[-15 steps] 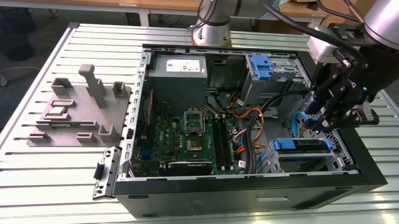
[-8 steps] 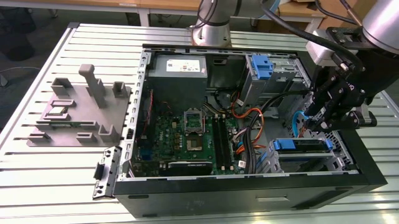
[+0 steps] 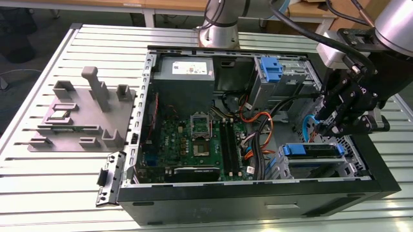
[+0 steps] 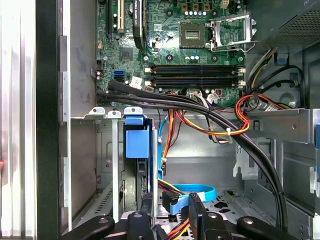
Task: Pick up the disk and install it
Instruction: 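Insert the first disk wire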
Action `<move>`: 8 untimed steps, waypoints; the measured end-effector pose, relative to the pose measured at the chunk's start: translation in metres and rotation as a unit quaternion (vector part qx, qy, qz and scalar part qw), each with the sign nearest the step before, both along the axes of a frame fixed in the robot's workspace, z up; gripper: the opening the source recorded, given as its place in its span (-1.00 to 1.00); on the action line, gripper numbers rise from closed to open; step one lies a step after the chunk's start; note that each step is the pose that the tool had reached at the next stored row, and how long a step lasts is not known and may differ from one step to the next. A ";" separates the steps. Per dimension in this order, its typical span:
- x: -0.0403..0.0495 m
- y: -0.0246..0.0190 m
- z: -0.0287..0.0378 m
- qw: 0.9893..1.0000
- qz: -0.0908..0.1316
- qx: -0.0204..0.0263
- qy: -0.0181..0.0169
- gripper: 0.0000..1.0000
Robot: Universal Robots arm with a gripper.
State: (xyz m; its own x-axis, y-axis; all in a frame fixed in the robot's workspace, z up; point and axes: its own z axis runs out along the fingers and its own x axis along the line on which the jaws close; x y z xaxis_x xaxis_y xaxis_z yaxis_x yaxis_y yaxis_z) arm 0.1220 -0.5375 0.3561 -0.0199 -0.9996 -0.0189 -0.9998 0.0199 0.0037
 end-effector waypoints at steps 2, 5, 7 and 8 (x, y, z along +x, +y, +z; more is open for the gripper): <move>0.0000 0.0000 0.0000 1.000 0.000 0.000 0.000 -0.16; 0.0000 0.0000 0.0000 1.000 0.000 0.000 0.000 -0.16; 0.0000 0.0000 0.0000 1.000 0.000 0.000 0.000 -0.19; 0.0000 0.0000 -0.0001 1.000 0.000 0.000 0.000 -0.33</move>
